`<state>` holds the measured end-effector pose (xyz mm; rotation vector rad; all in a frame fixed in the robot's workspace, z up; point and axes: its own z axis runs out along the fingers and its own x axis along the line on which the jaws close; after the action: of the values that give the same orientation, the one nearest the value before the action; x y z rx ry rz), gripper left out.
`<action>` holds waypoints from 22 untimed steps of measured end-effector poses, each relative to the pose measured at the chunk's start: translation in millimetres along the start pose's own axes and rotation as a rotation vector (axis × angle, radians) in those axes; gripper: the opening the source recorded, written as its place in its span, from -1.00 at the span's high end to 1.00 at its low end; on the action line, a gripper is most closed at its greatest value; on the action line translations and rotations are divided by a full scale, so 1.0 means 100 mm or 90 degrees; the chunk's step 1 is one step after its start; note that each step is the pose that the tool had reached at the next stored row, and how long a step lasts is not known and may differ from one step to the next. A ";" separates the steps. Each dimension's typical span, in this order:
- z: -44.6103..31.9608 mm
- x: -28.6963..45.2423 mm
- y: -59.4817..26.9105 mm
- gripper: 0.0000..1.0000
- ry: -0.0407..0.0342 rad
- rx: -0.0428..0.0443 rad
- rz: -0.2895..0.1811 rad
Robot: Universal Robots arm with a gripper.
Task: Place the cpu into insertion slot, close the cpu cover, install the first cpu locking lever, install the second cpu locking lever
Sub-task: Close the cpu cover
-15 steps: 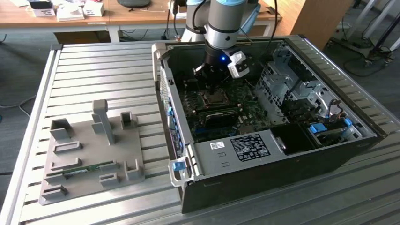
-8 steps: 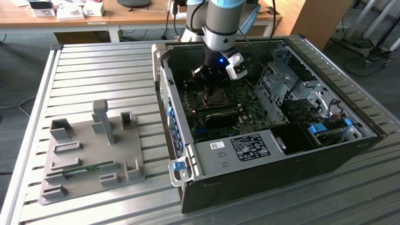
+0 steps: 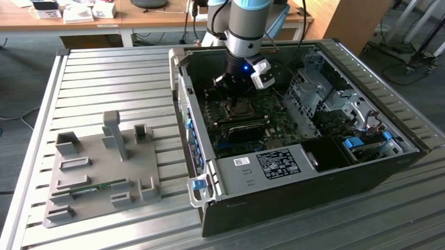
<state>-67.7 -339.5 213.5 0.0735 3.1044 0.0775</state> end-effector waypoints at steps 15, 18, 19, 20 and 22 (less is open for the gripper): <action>0.024 0.051 -0.004 0.79 -0.0004 -0.0001 0.000; 0.028 0.068 -0.004 0.79 -0.0004 -0.0001 0.000; 0.031 0.071 -0.005 0.79 -0.0004 -0.0001 0.000; 0.037 0.072 -0.005 0.79 -0.0004 -0.0001 0.000; 0.054 0.073 -0.006 0.79 -0.0003 -0.0001 0.000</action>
<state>-74.8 -339.5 207.8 0.0733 3.1038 0.0776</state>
